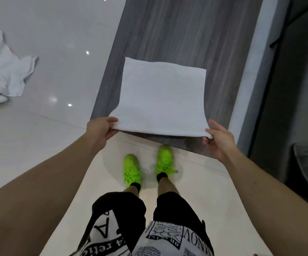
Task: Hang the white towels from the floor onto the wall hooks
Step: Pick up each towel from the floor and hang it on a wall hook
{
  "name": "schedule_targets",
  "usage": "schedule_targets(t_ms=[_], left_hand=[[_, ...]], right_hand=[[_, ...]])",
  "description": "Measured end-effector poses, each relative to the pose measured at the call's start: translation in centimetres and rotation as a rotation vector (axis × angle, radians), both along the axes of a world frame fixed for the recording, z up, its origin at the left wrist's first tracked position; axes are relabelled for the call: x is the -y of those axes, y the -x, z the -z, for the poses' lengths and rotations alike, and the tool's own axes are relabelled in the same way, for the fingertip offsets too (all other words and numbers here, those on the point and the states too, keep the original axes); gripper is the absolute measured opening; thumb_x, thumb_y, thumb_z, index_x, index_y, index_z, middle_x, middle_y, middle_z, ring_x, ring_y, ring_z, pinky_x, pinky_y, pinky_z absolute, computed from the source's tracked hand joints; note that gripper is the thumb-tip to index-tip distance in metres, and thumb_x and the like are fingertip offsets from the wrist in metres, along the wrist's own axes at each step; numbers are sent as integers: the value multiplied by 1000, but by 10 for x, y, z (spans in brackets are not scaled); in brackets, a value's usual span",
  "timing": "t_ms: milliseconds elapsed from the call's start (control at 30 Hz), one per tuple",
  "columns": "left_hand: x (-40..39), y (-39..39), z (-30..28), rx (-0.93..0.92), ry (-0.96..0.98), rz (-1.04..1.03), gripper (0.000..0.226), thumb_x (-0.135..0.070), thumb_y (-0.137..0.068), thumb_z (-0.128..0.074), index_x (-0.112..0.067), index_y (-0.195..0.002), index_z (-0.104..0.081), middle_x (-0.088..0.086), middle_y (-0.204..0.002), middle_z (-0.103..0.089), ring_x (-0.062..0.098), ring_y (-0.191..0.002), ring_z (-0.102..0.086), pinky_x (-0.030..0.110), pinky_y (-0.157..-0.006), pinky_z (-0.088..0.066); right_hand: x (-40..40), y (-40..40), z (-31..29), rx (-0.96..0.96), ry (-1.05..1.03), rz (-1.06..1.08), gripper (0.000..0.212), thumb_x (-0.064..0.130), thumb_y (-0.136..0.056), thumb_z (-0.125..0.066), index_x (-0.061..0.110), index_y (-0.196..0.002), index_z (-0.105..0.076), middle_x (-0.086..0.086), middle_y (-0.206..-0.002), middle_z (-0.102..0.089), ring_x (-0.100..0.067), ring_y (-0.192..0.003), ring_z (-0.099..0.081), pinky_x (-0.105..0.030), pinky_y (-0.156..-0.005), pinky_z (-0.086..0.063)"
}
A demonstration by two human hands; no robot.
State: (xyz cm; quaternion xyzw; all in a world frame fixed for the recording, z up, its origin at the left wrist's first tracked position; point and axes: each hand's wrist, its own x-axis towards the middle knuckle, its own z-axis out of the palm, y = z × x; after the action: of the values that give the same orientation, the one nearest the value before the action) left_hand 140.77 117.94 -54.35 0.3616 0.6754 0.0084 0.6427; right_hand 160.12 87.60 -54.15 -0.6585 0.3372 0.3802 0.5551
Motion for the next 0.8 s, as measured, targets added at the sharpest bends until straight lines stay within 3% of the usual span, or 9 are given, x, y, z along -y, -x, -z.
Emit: schedule_targets(t_ms=[100, 167, 267, 333, 433, 533, 700, 800], left_hand=[[-18, -13, -36, 19, -132, 161, 28, 9, -79, -61, -6, -99, -74, 9, -100, -65, 20, -78, -65, 23, -59, -56], [-31, -18, -62, 18, -275, 343, 30, 7, -76, -66, -18, -89, -76, 6, -103, -67, 18, -82, -64, 22, -64, -54], [-47, -25, -101, 6, -494, 539, 41, 11, -73, -62, -23, -91, -76, 5, -108, -65, 22, -91, -64, 28, -77, -56], [-56, -33, -130, 36, -606, 540, 36, 7, -74, -68, -25, -89, -76, 2, -102, -67, 16, -86, -64, 24, -75, -55], [-72, -45, -181, 85, -746, 511, 19, -9, -76, -77, -24, -88, -76, -4, -91, -70, 3, -77, -62, 14, -64, -45], [-92, -50, -234, 139, -834, 484, 12, -26, -79, -76, -22, -90, -77, -4, -82, -70, 6, -73, -62, 15, -57, -42], [-120, -57, -322, 166, -980, 432, 5, -26, -77, -71, -23, -79, -74, -8, -77, -69, 6, -74, -63, 19, -59, -44], [-129, -58, -372, 187, -1076, 377, 5, -26, -76, -67, -24, -72, -70, -8, -76, -67, 7, -74, -61, 21, -57, -42]], right_hand=[[-11, -10, -39, 60, -67, -81, 30, -3, -92, -53, 9, -114, -69, -20, -112, -66, -21, -67, -60, -28, -59, -59], [-18, -16, -68, 97, -126, -90, 35, -14, -89, -45, -3, -113, -67, -23, -119, -62, -27, -82, -65, -32, -70, -61], [-37, -22, -107, 232, -81, -171, 51, -30, -75, -43, -4, -111, -68, -19, -108, -67, -32, -96, -69, -33, -76, -61], [-55, -24, -131, 344, 0, -223, 53, -32, -70, -49, -1, -107, -70, -16, -100, -70, -31, -96, -69, -36, -83, -60], [-78, -32, -168, 495, 126, -274, 37, -18, -67, -72, 12, -89, -73, -10, -92, -72, -21, -79, -72, -31, -75, -61], [-94, -44, -208, 661, 105, -261, 17, 1, -72, -80, 16, -76, -73, -8, -76, -73, -19, -61, -69, -33, -67, -61], [-127, -75, -295, 866, -33, -354, 5, 18, -81, -77, 20, -79, -73, 6, -74, -67, -12, -71, -61, -23, -64, -46], [-151, -94, -349, 920, -181, -340, 9, 19, -84, -73, 11, -86, -71, -5, -85, -68, -21, -81, -63, -35, -75, -50]])
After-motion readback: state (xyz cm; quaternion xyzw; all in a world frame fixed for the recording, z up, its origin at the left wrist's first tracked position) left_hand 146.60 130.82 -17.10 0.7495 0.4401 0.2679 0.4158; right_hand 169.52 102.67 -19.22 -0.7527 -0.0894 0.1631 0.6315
